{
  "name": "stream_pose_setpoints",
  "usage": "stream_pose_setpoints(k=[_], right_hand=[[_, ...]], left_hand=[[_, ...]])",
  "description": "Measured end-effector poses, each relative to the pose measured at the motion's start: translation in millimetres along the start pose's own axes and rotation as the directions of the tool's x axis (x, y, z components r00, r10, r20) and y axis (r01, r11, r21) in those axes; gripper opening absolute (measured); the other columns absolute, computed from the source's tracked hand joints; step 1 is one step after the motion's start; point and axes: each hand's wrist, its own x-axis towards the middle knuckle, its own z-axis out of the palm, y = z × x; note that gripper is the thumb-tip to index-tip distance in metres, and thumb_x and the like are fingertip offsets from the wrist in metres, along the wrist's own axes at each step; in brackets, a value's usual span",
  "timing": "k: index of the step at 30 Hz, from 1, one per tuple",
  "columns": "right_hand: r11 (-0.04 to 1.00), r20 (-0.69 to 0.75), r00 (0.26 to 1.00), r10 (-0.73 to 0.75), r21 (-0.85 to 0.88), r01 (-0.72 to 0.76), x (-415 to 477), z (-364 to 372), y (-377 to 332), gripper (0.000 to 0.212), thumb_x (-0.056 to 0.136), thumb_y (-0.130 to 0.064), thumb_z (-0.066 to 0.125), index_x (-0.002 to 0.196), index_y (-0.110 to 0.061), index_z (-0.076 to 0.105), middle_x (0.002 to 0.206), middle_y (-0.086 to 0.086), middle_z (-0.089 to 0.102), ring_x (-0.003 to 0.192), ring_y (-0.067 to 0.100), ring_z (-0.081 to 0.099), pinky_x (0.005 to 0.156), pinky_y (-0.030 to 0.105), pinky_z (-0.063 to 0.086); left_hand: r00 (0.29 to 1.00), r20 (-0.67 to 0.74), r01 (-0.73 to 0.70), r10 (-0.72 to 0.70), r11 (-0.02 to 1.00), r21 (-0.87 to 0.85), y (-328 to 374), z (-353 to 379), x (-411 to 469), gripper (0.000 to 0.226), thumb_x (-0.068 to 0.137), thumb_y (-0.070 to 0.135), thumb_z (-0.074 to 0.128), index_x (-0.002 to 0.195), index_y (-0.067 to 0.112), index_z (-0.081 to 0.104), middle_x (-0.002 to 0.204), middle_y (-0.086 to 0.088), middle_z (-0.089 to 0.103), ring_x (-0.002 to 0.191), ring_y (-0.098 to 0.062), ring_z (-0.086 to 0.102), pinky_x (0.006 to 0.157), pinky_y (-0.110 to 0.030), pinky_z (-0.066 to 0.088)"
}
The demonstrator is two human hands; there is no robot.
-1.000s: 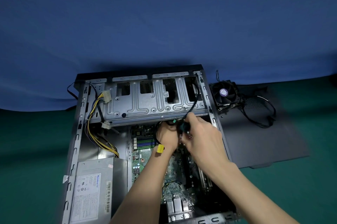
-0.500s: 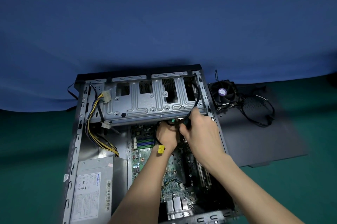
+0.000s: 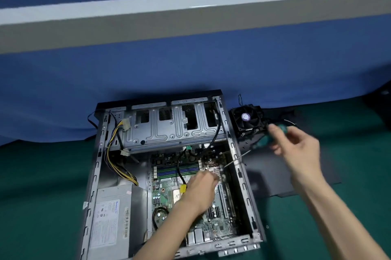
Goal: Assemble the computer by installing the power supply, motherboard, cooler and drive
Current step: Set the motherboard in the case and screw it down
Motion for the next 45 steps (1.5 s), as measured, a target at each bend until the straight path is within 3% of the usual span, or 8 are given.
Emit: stream_pose_setpoints(k=[7, 11, 16, 25, 29, 33, 39, 45], right_hand=[[0.975, -0.067, 0.985, 0.159, 0.166, -0.147, 44.2, -33.8, 38.1, 0.015, 0.095, -0.006, 0.043, 0.084, -0.016, 0.038, 0.051, 0.005, 0.059, 0.053, 0.022, 0.068, 0.051, 0.027, 0.055], [0.921, 0.043, 0.944, 0.328, -0.234, -0.310, 47.9, -13.4, 84.5, 0.003, 0.094, -0.007, 0.056, 0.096, -0.007, 0.054, 0.068, 0.009, 0.056, 0.036, 0.006, 0.053, 0.035, 0.017, 0.038], [0.642, 0.127, 0.879, 0.460, -0.731, -0.230, 37.2, 10.1, 127.0, 0.034, 0.082, -0.023, 0.076, 0.109, -0.008, 0.064, 0.109, 0.013, 0.066, 0.103, 0.030, 0.062, 0.090, 0.040, 0.049], [0.434, 0.220, 0.919, 0.327, -0.899, 0.060, 38.9, 32.6, 143.0, 0.027, 0.093, -0.029, 0.059, 0.111, -0.010, 0.054, 0.115, 0.015, 0.063, 0.105, 0.035, 0.060, 0.081, 0.038, 0.045], [0.649, 0.157, 0.930, 0.333, -0.753, -0.105, 44.5, 26.7, 126.3, 0.021, 0.091, -0.020, 0.064, 0.102, -0.002, 0.061, 0.101, 0.019, 0.068, 0.095, 0.033, 0.065, 0.084, 0.040, 0.050], [0.955, 0.269, 0.921, 0.283, -0.170, -0.244, 45.7, 16.0, 57.8, 0.014, 0.083, 0.009, 0.066, 0.075, -0.001, 0.061, 0.066, 0.014, 0.067, 0.051, 0.017, 0.061, 0.056, 0.032, 0.052], [0.980, 0.589, 0.786, 0.185, -0.048, -0.194, 10.2, 30.1, -25.1, 0.021, 0.087, -0.007, 0.067, 0.067, 0.001, 0.065, 0.058, 0.016, 0.059, 0.049, 0.019, 0.048, 0.042, 0.023, 0.034], [0.898, 0.568, 0.757, 0.324, 0.068, -0.435, -23.7, 76.6, -27.7, 0.027, 0.088, -0.009, 0.066, 0.062, -0.004, 0.059, 0.054, 0.009, 0.054, 0.042, 0.013, 0.045, 0.038, 0.018, 0.033]], left_hand=[[0.945, -0.326, -0.055, -0.027, 0.970, -0.237, 47.8, -1.4, -13.9, 0.020, 0.101, 0.025, 0.039, 0.101, 0.019, 0.058, 0.070, 0.003, 0.062, 0.047, -0.004, 0.052, 0.042, -0.024, 0.041], [0.922, -0.370, -0.072, -0.117, 0.885, -0.460, 63.5, -5.8, -8.3, 0.028, 0.100, 0.043, 0.035, 0.087, 0.023, 0.049, 0.067, 0.000, 0.058, 0.057, -0.016, 0.062, 0.053, -0.032, 0.048], [0.932, -0.352, -0.047, -0.089, 0.932, -0.358, 61.1, 3.9, 5.2, 0.032, 0.097, 0.050, 0.040, 0.083, 0.022, 0.049, 0.059, 0.006, 0.048, 0.051, -0.011, 0.044, 0.052, -0.032, 0.040], [0.938, -0.329, -0.028, -0.107, 0.924, -0.382, 56.1, 7.6, 8.7, 0.034, 0.095, 0.053, 0.040, 0.074, 0.027, 0.047, 0.052, 0.003, 0.049, 0.048, -0.013, 0.051, 0.055, -0.037, 0.045], [0.899, -0.419, -0.061, -0.128, 0.911, -0.408, 55.7, 3.9, 4.0, 0.032, 0.091, 0.052, 0.051, 0.070, 0.027, 0.044, 0.054, 0.008, 0.043, 0.050, -0.008, 0.043, 0.055, -0.031, 0.042], [0.889, -0.443, -0.207, -0.121, 0.755, -0.622, 64.6, -17.8, -1.1, 0.008, 0.087, 0.025, 0.068, 0.081, 0.027, 0.063, 0.072, 0.000, 0.059, 0.049, -0.011, 0.051, 0.051, -0.029, 0.044], [0.862, -0.483, -0.342, -0.157, 0.523, -0.781, 69.9, -52.5, -21.1, 0.015, 0.081, 0.003, 0.071, 0.085, 0.017, 0.076, 0.075, -0.010, 0.070, 0.056, -0.014, 0.065, 0.053, -0.023, 0.049], [0.793, -0.579, -0.394, -0.190, 0.563, -0.726, 43.2, -73.1, -37.4, 0.011, 0.079, 0.000, 0.072, 0.081, 0.010, 0.075, 0.075, -0.008, 0.066, 0.057, -0.016, 0.064, 0.057, -0.026, 0.054]])
